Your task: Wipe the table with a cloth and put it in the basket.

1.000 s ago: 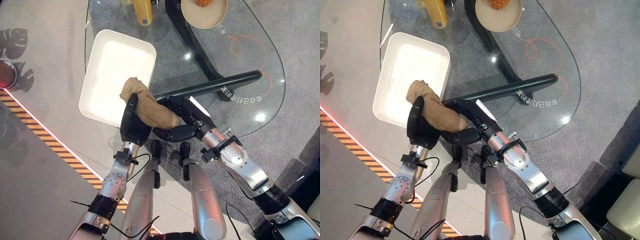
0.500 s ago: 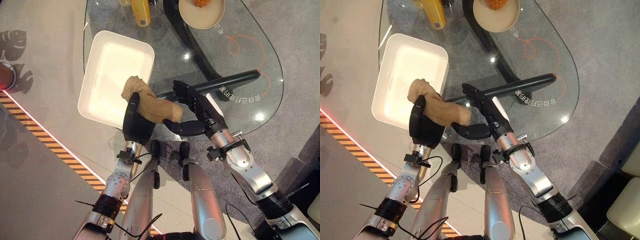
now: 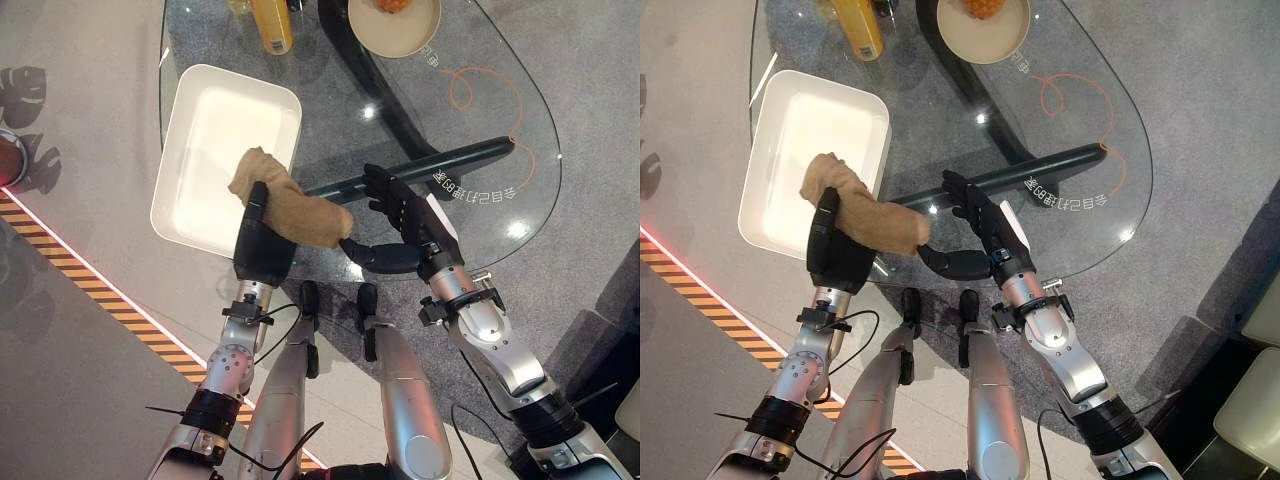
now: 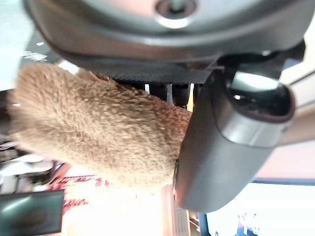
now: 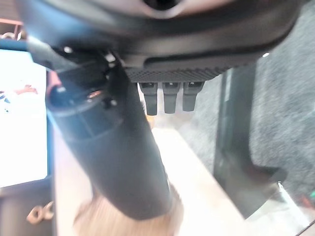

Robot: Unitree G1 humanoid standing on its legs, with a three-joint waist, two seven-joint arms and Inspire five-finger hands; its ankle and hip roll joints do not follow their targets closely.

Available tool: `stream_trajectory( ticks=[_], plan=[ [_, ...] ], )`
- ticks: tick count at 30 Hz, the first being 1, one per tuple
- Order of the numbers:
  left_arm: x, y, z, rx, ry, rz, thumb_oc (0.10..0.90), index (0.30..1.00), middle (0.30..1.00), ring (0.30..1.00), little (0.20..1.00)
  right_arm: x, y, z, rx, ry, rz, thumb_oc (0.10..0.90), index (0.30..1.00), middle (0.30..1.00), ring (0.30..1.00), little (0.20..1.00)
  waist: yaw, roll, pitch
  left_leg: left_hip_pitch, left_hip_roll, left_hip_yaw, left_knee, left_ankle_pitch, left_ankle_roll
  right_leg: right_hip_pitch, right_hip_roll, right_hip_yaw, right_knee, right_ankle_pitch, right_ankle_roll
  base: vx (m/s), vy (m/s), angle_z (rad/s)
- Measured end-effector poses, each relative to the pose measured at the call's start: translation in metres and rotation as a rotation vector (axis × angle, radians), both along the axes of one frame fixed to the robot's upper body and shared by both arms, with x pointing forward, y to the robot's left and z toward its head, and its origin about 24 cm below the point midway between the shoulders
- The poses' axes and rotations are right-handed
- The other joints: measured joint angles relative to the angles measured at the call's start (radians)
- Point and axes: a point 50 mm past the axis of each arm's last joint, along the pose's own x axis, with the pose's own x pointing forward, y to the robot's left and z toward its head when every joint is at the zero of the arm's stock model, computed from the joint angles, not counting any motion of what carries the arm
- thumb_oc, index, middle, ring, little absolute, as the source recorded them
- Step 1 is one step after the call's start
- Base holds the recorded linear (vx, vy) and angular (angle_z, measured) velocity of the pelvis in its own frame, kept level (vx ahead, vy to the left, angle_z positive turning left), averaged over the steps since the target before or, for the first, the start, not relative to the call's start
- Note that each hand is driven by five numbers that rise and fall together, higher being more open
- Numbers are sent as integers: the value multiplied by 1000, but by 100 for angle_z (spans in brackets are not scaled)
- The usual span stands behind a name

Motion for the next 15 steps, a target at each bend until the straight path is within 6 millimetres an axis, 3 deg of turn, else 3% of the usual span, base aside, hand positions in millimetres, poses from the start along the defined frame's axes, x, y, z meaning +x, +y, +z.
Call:
stream_trajectory(
  ticks=[6, 15],
  plan=[
    [-3, 41, 17, 200, -78, 231, 100, 300, 300, 300, 200, 1, -4, -16, -54, 111, 0, 800, 900, 900, 900, 900, 16, 1, 0, 0, 1, 7, -12, 1, -2, -10, 1, 9, 0, 0, 0, 19, 58, -4],
    [-2, 62, 32, 490, -3, 439, 100, 300, 300, 300, 200, 6, -18, -37, -112, 234, -49, 800, 900, 900, 900, 900, 50, 7, 1, -21, -2, 13, -16, 1, -3, -39, -3, 15, 5, -2, 0, 12, 57, -1]
  ],
)
